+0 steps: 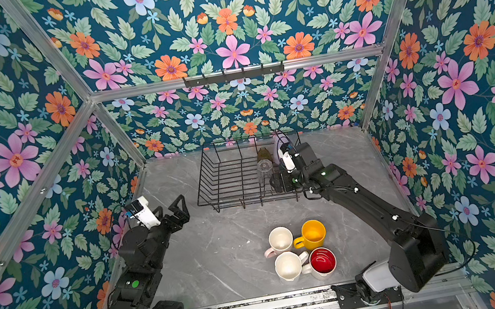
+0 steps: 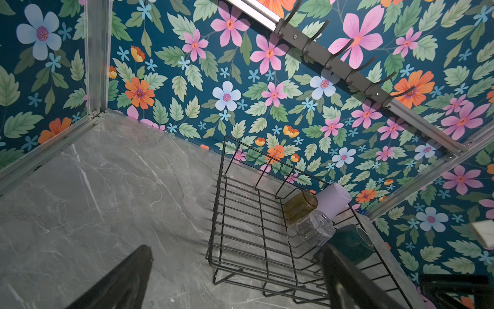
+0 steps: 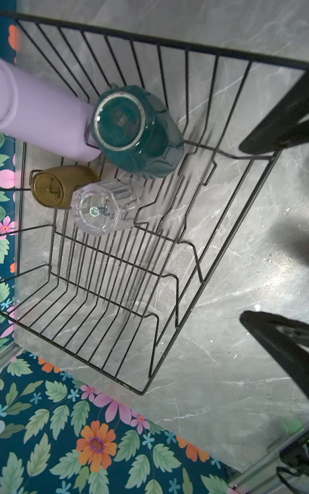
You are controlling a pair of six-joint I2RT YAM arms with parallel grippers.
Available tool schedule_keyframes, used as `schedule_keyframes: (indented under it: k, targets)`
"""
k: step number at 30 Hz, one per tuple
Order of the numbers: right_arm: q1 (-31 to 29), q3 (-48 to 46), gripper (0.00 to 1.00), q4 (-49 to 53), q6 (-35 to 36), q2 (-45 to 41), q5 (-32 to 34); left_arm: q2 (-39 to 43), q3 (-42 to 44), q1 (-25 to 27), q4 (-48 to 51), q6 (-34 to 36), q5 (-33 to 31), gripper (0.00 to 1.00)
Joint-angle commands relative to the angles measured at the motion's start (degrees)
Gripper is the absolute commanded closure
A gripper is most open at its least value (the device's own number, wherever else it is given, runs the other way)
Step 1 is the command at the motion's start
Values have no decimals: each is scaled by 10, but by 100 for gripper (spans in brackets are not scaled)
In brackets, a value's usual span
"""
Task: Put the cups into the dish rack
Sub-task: 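Open the right gripper and lift it off the tumbler while the left reaches forward, then lower the left gripper onto the pink-white mug rim and close it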
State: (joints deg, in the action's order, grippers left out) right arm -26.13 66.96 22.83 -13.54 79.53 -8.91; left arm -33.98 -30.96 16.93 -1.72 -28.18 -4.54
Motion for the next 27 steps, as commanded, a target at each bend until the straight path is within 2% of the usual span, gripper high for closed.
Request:
schedule_keyframes:
  k: [1, 6, 12, 15, 18, 24, 27]
  targets:
    - [4, -12, 9, -46, -24, -14, 2, -3, -8, 0, -10, -7, 12, 0]
    - [11, -5, 9, -53, -29, -8, 14, -14, -18, 0, -2, 8, 78, 1]
    - [12, -7, 9, -66, -33, -5, 15, -88, -52, 1, 28, 37, 276, 8]
    - [13, -3, 9, -59, -36, -5, 9, -124, -66, 12, 44, 37, 330, 12]
    - [13, -11, 9, -61, -32, -10, 18, -143, -81, 50, 66, 37, 314, 12]
    - [14, -11, 9, -54, -31, -15, 21, -219, -144, 191, 131, 37, 238, 12]
    - [16, -14, 9, -54, -32, -19, 28, -261, -165, 233, 164, 37, 205, 12]
